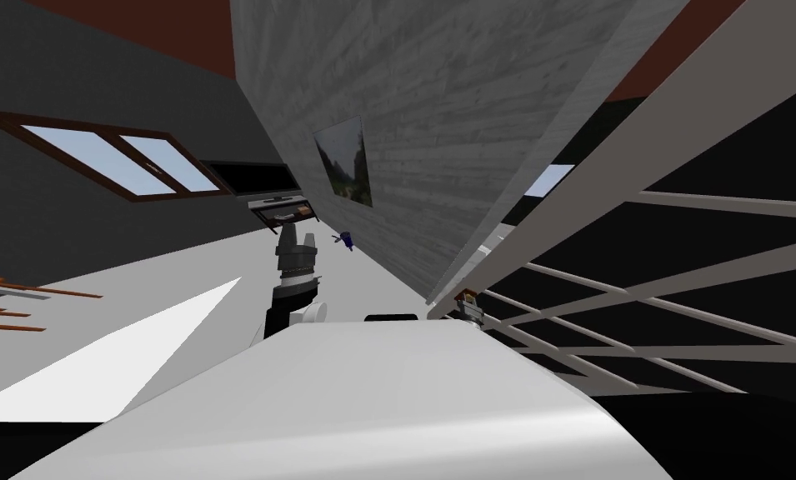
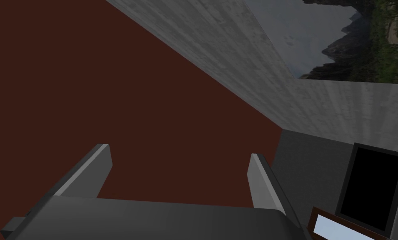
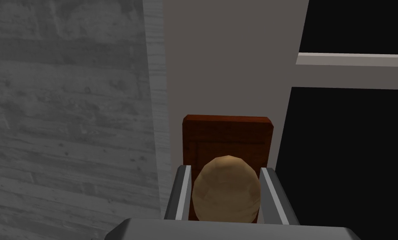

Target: Pull the door open

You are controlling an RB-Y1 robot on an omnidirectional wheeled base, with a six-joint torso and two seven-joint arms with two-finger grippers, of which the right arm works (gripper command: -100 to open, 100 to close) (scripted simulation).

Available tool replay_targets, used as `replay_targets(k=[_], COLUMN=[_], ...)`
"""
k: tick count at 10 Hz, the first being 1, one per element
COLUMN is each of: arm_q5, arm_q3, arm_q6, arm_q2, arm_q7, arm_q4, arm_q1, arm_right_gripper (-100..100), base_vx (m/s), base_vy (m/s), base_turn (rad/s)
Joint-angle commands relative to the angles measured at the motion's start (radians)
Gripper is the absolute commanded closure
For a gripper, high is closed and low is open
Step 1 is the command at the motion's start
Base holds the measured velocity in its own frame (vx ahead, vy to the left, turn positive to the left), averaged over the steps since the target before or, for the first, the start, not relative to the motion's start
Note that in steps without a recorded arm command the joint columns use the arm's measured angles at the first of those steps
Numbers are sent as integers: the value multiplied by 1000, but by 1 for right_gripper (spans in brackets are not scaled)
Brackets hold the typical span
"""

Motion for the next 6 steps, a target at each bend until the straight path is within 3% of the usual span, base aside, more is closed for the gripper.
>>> replay_targets(k=[1,2,3,6], arm_q5=[0,0,12,38], arm_q3=[1,1,21,65], arm_q6=[-1,-1,-5,-18], arm_q2=[1,1,-9,-27], arm_q7=[-1,-1,-11,-33], arm_q4=[-1,-1,-9,-27], arm_q1=[0,0,6,20], arm_right_gripper=[100,100,100,100], base_vx=[0,0,-124,-237], base_vy=[0,0,-5,0], base_turn=[0,0,55,73])
